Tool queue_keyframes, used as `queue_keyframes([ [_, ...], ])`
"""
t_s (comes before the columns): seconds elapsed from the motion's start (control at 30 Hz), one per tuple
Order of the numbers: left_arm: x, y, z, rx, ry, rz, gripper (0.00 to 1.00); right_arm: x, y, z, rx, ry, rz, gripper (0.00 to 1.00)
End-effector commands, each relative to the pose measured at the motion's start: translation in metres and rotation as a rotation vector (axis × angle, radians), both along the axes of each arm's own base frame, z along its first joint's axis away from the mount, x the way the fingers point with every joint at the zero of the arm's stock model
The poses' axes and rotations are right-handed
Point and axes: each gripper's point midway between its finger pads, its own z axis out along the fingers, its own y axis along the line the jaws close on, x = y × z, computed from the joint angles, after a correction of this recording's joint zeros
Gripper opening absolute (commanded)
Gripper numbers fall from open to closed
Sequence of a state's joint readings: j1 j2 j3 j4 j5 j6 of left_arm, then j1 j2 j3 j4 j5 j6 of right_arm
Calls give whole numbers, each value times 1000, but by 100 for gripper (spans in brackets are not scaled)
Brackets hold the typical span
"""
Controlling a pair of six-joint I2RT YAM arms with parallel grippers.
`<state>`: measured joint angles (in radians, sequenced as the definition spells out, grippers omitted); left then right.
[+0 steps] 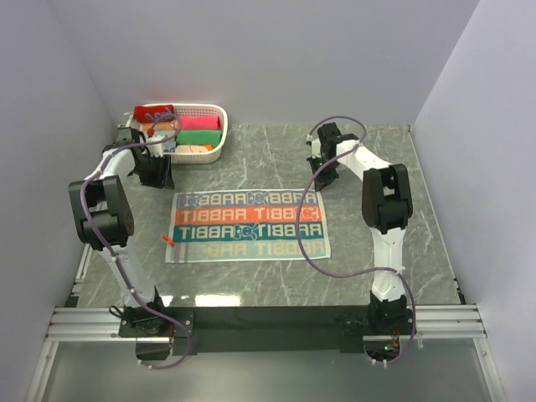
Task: Roll the towels
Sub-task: Fold the towel
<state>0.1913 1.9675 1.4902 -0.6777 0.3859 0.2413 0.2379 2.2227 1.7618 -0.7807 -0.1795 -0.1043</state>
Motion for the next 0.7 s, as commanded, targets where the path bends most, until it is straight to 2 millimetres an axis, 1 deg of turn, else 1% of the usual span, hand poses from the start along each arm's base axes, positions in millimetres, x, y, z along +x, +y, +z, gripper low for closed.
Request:
queue_keyframes([
  [0.0, 10, -4, 6, -26, -21, -26, 52, 1, 5, 7, 11, -9, 10, 0],
  [0.17, 14, -6, 3, -35, -17, -37, 46, 7, 7, 14, 18, -30, 18, 0],
  [0.23, 13, -10, -1, -49, -7, -44, 43, 9, 7, 17, 24, -38, 16, 0],
  [0.3, 12, -14, -5, -60, 4, -56, 42, 10, 8, 19, 29, -42, 17, 0],
  [0.47, 11, -18, -20, -54, 30, -63, 43, 9, 8, 21, 35, -47, 17, 0],
  [0.67, 6, -25, -33, -40, 58, -90, 41, 7, 7, 17, 34, -35, 18, 0],
])
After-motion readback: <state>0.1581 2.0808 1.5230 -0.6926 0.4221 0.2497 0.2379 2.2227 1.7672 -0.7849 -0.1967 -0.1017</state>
